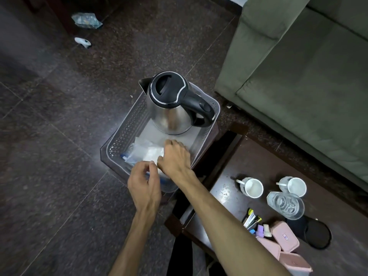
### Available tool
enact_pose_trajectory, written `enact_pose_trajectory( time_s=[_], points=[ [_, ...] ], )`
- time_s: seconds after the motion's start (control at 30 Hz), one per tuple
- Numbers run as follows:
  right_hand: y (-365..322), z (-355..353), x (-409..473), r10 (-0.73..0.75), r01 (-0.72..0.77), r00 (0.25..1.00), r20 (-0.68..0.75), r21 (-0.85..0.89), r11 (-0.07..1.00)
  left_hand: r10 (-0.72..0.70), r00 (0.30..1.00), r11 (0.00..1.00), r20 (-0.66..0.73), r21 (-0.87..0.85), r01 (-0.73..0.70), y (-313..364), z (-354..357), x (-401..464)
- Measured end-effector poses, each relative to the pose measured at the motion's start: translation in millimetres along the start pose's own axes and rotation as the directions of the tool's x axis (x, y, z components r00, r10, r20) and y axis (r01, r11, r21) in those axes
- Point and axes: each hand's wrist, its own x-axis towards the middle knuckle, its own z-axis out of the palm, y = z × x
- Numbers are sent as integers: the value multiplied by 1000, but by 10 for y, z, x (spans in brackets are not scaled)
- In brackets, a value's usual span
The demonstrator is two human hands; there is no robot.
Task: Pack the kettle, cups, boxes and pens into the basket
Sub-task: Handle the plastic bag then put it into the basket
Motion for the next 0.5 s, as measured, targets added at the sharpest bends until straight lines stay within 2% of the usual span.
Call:
enact_pose_trajectory(
  time_s=[0.07,0.13,0.2,0.27,0.4,0.5],
  points=[
    [-23,95,71,45,-42,999,31,-91,995,-12,1000,1000,-12,-22,12,-18,-25,8],
    [6,119,93,90,-90,996,10,-43,995,-20,999,999,-32,-45,18,-44,-59,15],
    [62,73,56,138,-137,990,1,130,982,-19,999,998,-49,-61,16,-62,-99,9],
    [169,-46,-47,210,-204,977,24,369,907,-24,998,997,-65,-70,19,-53,-125,-7],
    [513,-446,-392,310,-263,946,94,782,566,-118,989,983,-86,-150,104,80,-97,-102],
    [789,-701,-726,334,-295,915,225,939,178,-219,975,940,43,-259,222,234,26,-217]
  ],
)
